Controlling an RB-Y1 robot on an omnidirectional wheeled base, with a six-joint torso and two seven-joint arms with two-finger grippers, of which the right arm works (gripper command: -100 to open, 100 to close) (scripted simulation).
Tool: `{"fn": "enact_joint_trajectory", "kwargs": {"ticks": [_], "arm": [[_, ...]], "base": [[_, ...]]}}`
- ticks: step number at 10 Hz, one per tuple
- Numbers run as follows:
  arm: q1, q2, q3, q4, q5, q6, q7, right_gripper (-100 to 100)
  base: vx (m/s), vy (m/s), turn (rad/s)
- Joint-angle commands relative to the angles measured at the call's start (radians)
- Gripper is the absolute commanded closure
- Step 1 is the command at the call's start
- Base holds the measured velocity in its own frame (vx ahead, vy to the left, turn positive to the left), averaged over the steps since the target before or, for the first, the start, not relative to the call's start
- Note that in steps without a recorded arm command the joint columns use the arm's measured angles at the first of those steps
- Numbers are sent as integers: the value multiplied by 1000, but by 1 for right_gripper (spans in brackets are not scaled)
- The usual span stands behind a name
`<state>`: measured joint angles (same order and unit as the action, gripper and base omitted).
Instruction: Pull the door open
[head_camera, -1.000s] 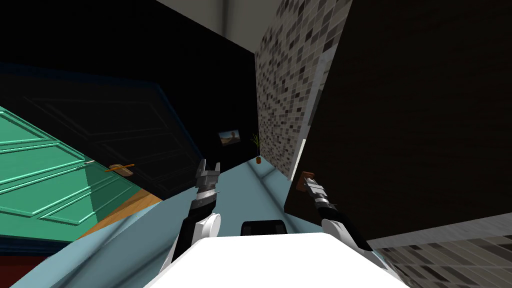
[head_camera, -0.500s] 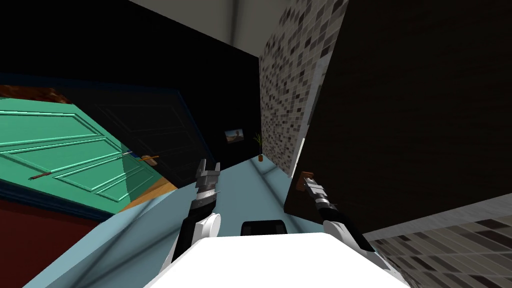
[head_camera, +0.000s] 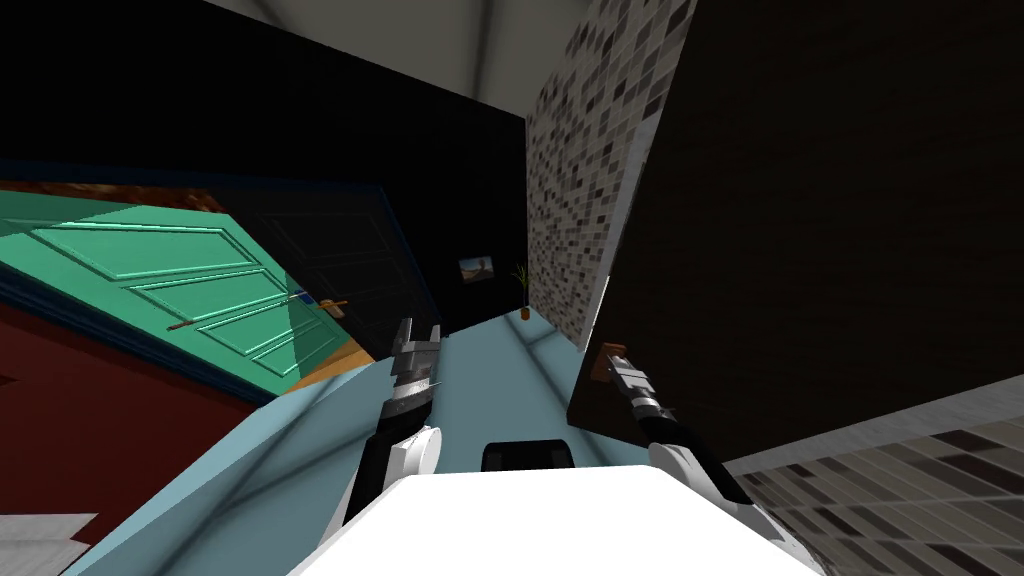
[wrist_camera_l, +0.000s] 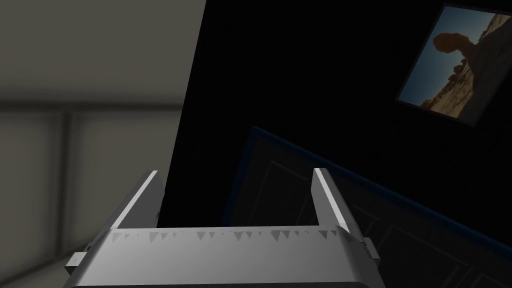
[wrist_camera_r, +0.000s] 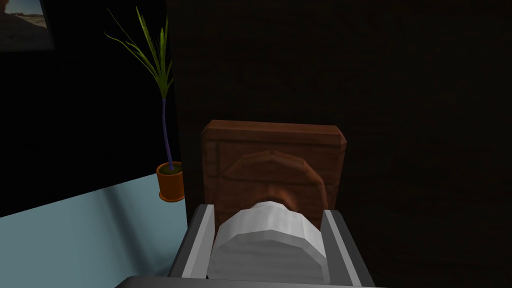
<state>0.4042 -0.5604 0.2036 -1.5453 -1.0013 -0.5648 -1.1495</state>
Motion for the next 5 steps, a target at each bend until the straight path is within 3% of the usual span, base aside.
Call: {"fn": "enact_joint_trajectory", "kwargs": {"ticks": [1, 5], "arm": [[4, -11, 14, 0, 5, -5, -15, 100], [6, -37, 35, 0, 15, -19, -43, 100]], "base": [[-192, -33, 110], [-184, -39, 100]]}}
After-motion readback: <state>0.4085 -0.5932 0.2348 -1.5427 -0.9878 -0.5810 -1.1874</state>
